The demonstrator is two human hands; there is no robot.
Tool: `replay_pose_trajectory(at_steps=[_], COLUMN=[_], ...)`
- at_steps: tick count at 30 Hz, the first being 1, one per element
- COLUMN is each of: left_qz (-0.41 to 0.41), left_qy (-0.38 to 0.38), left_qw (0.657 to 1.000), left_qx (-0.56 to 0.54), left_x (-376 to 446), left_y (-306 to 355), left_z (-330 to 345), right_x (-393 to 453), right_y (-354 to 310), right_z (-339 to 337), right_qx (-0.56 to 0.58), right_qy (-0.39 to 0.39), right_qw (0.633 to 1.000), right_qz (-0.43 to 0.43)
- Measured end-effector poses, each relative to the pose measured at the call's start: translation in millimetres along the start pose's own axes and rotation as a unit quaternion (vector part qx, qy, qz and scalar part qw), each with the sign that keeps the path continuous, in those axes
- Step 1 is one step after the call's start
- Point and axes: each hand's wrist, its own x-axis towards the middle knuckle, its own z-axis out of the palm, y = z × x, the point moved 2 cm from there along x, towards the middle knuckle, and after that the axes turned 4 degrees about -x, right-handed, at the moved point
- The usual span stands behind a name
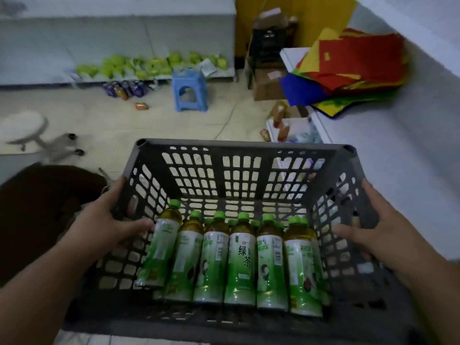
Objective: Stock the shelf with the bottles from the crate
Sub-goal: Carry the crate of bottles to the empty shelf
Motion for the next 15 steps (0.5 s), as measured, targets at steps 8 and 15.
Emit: replay_pose_trajectory(at_steps=[8, 15], left_qz=[-0.043, -0.052], left_qy=[0.101, 0.123], left_qw=[0.992, 0.987], left_qx=[-0.059, -0.093], left_x=[101.7, 243.8], left_y=[21.5, 23.9], left_z=[-42.1, -88.3], right_x=[169.9, 313.8], right_y=[-134.9, -235.3], right_z=[36.5, 107.6], right_qx=[-0.055, -0.070], right_qy=[-0.045, -0.067], right_qw=[0.992, 0.986], right_qz=[-0.102, -0.139])
